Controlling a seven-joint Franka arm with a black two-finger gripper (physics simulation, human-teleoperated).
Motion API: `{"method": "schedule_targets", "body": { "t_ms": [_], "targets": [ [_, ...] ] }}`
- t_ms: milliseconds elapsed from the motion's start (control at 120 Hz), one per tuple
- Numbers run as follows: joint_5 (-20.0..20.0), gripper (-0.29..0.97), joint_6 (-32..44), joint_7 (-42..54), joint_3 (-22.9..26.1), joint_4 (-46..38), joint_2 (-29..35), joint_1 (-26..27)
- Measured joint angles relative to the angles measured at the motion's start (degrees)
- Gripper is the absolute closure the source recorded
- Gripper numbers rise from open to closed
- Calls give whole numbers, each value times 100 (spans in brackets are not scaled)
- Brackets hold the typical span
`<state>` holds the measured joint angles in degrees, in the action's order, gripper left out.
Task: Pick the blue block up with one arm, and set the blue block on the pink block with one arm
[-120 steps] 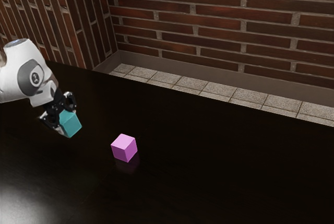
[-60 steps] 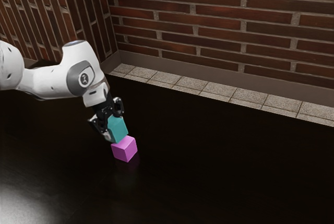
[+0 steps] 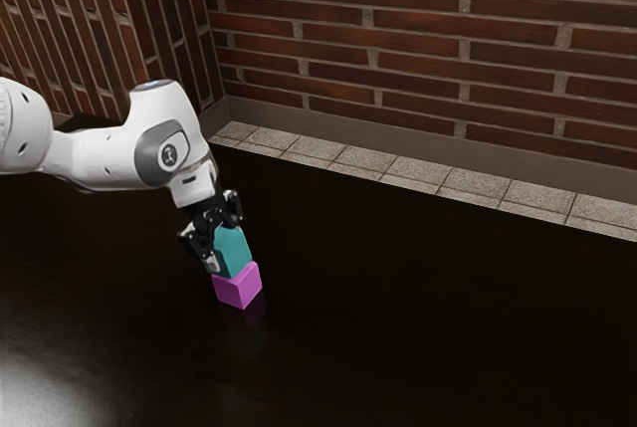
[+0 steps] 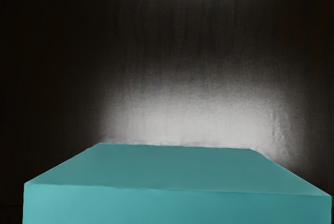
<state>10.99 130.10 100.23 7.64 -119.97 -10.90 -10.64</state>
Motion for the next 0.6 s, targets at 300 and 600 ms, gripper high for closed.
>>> {"method": "schedule_targets", "body": {
  "t_ms": [300,600],
  "targets": [
    [-72,24,63,-216,0,137,-122,46],
    [-76,6,-13,-336,4,95,161,10]
  ]
}}
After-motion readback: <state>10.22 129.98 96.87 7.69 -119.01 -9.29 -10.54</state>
